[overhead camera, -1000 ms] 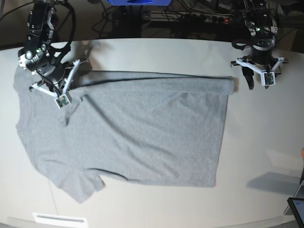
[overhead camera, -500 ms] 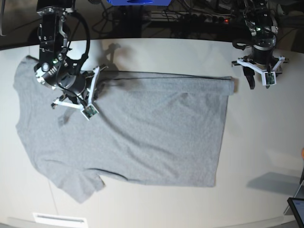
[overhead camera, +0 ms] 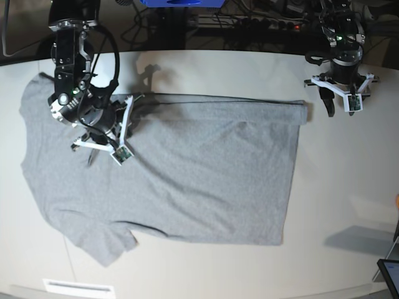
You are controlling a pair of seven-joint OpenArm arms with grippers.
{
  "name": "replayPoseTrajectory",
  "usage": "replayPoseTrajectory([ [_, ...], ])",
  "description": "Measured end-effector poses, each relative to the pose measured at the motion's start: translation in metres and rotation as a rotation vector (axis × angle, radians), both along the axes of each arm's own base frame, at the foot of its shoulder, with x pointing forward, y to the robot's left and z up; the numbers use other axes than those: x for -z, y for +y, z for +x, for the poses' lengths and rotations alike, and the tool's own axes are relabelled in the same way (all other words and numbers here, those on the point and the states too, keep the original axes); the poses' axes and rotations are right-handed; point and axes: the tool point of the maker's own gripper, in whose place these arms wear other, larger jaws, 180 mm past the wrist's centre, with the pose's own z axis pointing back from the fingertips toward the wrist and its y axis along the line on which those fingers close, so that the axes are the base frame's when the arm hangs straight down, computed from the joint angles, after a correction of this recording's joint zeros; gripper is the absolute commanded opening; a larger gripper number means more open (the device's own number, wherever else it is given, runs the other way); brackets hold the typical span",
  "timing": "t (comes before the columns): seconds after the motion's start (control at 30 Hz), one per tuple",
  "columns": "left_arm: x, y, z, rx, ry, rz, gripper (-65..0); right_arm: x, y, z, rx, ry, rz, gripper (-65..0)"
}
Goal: Fold the T-shirt properly
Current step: 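Pinch the collar edge with the right gripper and drag it inward, then grasp the shirt's shoulder corners with both grippers and pull them apart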
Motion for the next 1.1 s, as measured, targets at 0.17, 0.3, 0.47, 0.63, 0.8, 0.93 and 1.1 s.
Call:
replayPoseTrajectory([
  [0.17,0.0,0.0,0.0,0.0,0.0,0.0,-34.9,-0.012,-0.004,0.013,-0.049,-0.048,-0.047,-32.8],
  [0.3,-0.001,-0.001,0.001,0.003,-0.002,0.0,-34.9,-0.039,-0.05,0.036,0.091,-0.146,-0.071,-37.7],
  [0.47,0.0,-0.009,0.008,0.022,-0.011,-0.013,-34.9,-0.022,-0.123,0.01,0.3,-0.081,-0.215,-42.1],
  [0.63,-0.003,-0.044,0.036,0.114,-0.054,-0.052,-34.9,0.003,-0.13,-0.026,0.349,-0.013,-0.165,-42.8],
  [0.8,-0.008,-0.078,0.062,0.198,-0.091,-0.088,-34.9,0.01,-0.163,-0.052,0.44,0.021,-0.211,-42.8],
  [0.93,0.003,-0.111,0.078,0.272,-0.041,-0.129,-34.9,0.004,-0.17,-0.047,0.473,-0.009,-0.19,-42.1],
  [1.1,0.029,-0.136,0.08,0.327,0.046,-0.158,-34.9,0.008,-0.187,-0.055,0.52,0.011,-0.21,-42.1],
])
